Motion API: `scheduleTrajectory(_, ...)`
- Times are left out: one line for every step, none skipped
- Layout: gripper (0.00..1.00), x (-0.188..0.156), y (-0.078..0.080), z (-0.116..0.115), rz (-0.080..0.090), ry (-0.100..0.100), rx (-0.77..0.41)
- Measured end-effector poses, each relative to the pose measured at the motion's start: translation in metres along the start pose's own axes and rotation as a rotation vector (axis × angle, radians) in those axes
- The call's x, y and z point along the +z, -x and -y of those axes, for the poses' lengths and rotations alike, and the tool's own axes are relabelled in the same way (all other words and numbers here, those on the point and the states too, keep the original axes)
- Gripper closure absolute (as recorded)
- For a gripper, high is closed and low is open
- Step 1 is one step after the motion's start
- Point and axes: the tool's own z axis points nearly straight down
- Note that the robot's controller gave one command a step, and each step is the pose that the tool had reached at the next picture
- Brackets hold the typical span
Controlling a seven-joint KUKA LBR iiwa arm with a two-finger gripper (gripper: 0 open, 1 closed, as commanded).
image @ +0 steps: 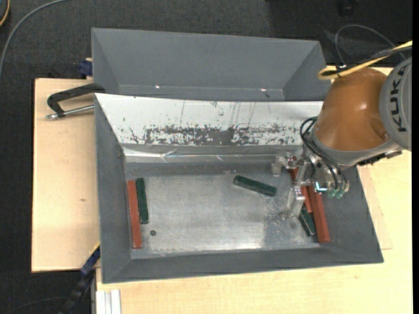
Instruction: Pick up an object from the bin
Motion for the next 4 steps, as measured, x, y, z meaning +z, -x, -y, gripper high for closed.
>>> scheduleTrajectory(0.00,0.068,0.016,-0.052,0.002,0.003,0.080)
scheduleTrajectory(0.00,0.033,0.036,-0.046,0.014,0.001,0.173)
scheduleTrajectory(0.00,0.034,0.031,-0.058,0.009,0.002,0.249)
scheduleTrajectory(0.00,0.064,0.033,-0.042,0.007,0.001,0.522)
